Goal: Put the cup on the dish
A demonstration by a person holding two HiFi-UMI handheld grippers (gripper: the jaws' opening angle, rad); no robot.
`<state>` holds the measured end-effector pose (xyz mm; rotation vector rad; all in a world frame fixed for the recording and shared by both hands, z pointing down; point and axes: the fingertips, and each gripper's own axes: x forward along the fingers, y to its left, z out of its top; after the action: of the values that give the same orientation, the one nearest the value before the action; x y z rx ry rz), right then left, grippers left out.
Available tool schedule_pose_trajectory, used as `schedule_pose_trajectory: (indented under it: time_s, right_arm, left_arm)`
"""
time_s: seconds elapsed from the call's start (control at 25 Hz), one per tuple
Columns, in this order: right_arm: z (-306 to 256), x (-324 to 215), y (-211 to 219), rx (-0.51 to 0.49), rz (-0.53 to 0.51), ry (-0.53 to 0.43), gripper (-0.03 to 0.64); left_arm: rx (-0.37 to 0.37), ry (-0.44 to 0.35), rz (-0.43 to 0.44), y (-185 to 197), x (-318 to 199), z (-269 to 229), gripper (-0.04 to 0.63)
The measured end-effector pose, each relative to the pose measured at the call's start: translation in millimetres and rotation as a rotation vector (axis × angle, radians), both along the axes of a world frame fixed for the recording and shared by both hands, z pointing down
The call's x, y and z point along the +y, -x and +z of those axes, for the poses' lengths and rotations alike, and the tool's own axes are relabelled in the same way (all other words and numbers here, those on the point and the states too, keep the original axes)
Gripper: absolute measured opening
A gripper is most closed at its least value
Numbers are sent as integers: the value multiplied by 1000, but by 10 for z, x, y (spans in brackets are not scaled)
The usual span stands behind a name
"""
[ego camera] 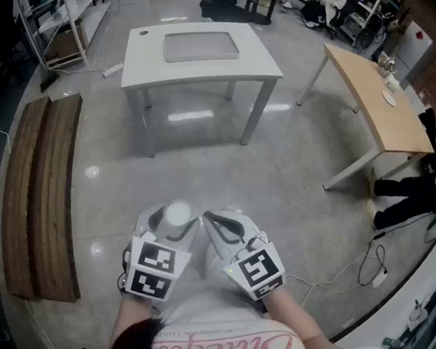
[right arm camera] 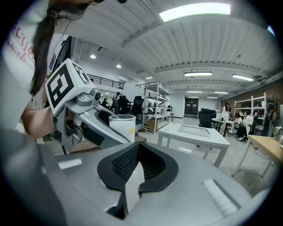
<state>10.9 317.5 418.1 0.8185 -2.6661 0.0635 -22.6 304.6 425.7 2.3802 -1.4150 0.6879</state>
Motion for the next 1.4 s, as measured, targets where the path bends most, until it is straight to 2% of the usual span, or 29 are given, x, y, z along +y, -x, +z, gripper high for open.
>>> schedule_pose_trajectory:
  time_s: [0.28,0.72,1.4]
  right_arm:
    - [23,-136,11,-14,23,20,1]
    - [14,-548,-4,-57,9,50,2]
    - [-58,-1689,114,-52,-25,91,2]
  left_arm:
    - [7,38,20,0,-107,93,258]
    - [7,50,17,-25,-523,93,258]
    - [-7,50,-14,64,-1645,-76,258]
